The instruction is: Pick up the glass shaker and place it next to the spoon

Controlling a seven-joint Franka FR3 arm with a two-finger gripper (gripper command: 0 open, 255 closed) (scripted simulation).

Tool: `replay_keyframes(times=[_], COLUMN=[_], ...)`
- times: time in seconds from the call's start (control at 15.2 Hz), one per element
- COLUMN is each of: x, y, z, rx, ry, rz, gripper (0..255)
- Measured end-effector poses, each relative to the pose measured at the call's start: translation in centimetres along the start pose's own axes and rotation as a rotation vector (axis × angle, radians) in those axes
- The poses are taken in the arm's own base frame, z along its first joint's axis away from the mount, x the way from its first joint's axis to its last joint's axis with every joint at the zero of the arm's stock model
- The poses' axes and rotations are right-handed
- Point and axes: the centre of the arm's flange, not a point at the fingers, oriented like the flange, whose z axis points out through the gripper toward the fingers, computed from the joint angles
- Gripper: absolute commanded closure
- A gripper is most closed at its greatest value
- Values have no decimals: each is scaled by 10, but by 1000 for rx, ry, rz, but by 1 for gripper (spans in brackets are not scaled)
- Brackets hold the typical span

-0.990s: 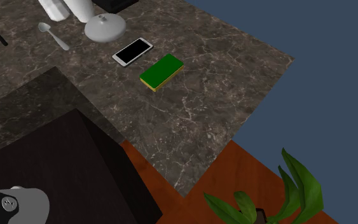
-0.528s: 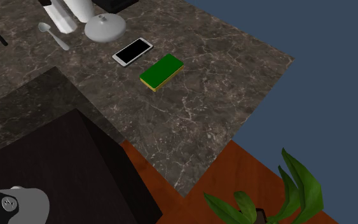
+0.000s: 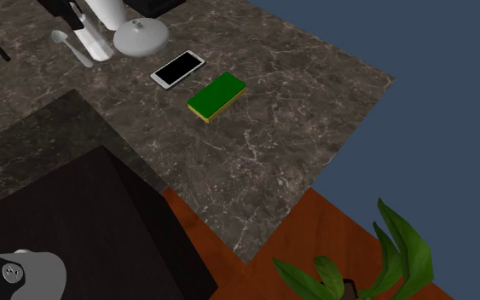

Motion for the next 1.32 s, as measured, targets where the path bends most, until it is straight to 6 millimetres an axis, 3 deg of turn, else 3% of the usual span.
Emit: replay_keyframes(times=[0.79,1.25,1.32], x=[0,0,0], y=[5,5,5], z=[63,70,70], rx=[0,0,0], ry=[0,0,0], rz=[0,0,0], gripper=[255,255,0])
